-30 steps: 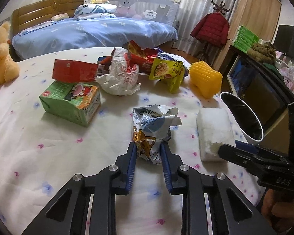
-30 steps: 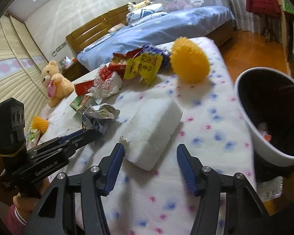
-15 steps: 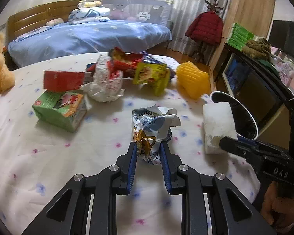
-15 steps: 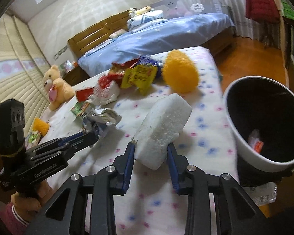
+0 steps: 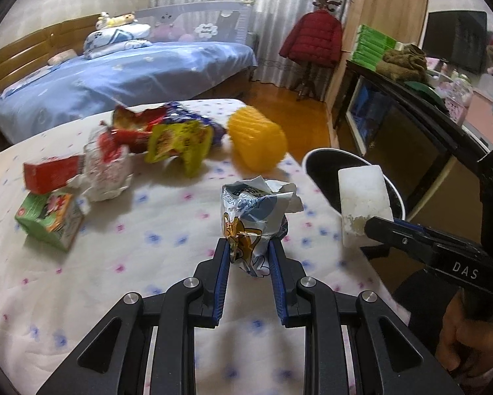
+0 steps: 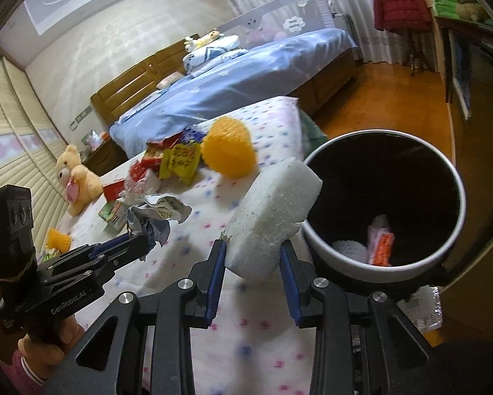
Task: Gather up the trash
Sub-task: 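Carry the foil wrapper and foam block over the trash bin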
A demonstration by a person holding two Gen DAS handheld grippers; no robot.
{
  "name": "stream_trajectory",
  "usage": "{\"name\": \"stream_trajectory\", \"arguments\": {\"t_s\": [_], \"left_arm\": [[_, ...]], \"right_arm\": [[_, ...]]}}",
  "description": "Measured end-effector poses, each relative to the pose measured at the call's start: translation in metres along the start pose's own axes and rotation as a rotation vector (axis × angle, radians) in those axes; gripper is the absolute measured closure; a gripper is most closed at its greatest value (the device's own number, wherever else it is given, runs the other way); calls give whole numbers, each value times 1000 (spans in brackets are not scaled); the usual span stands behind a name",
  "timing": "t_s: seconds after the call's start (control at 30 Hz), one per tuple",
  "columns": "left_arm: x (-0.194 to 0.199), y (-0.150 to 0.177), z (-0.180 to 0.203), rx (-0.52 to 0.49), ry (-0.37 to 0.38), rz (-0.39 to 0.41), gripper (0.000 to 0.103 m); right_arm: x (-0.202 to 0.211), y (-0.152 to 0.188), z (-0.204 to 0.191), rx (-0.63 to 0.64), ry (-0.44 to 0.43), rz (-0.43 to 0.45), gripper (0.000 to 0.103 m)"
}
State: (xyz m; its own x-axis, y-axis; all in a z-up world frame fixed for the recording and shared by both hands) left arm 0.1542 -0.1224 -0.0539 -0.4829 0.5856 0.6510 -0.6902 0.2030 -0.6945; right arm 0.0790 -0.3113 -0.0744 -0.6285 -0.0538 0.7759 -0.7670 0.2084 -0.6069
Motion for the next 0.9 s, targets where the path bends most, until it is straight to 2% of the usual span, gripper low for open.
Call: {"name": "stream_trajectory", "arguments": {"t_s": [0.57,0.9], "left_arm": [[-45,-17,39,-70,52,-46,80],[-67,-34,56,-110,68,-50,80]], "right_arm": [[13,-7,60,-70,83,30,70],[5,-16,85,-81,126,11,69]]}}
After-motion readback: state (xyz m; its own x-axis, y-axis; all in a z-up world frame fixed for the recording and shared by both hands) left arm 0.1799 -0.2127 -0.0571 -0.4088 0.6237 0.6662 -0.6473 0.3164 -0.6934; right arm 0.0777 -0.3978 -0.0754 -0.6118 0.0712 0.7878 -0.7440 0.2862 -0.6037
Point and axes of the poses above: each gripper's, at about its wrist camera, not at the fingertips, and x roughly against the way its jaws point, z to its right, y to its underside, the point moved 2 cm from there along -x, roughly the way its jaws point, and after that the axes turned 12 degrees about y, right-handed, at the moved point
